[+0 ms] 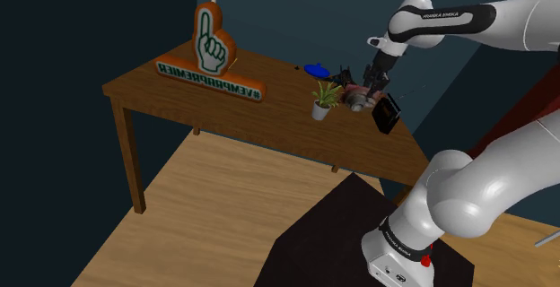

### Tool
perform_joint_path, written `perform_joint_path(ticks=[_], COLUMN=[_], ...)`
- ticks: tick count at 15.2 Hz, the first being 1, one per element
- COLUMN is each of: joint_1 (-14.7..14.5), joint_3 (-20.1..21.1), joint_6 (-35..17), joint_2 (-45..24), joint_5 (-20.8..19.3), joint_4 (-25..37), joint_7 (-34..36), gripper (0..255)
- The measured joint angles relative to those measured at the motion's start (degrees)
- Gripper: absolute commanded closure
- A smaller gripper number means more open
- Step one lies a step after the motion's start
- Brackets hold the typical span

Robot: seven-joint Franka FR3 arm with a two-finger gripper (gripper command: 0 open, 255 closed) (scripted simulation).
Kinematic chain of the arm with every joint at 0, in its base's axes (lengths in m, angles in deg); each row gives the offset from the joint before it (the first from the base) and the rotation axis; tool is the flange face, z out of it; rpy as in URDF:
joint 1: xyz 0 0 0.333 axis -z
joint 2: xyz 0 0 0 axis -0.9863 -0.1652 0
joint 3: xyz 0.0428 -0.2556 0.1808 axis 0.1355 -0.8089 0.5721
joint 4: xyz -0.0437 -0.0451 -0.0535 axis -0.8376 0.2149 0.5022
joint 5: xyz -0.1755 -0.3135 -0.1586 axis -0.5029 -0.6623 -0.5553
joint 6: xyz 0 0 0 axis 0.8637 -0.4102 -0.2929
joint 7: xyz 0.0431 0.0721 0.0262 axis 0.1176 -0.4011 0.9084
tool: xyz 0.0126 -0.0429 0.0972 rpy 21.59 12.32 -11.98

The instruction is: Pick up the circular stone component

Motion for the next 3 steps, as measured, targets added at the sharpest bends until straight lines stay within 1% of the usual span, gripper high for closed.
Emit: perform_joint_path(ticks=[3], joint_1=[-0.01], joint_3=[0.58], joint_6=[2.1], joint_2=[0.44], joint_5=[0.01], joint_4=[1.68], joint_7=[0.18], gripper=[255])
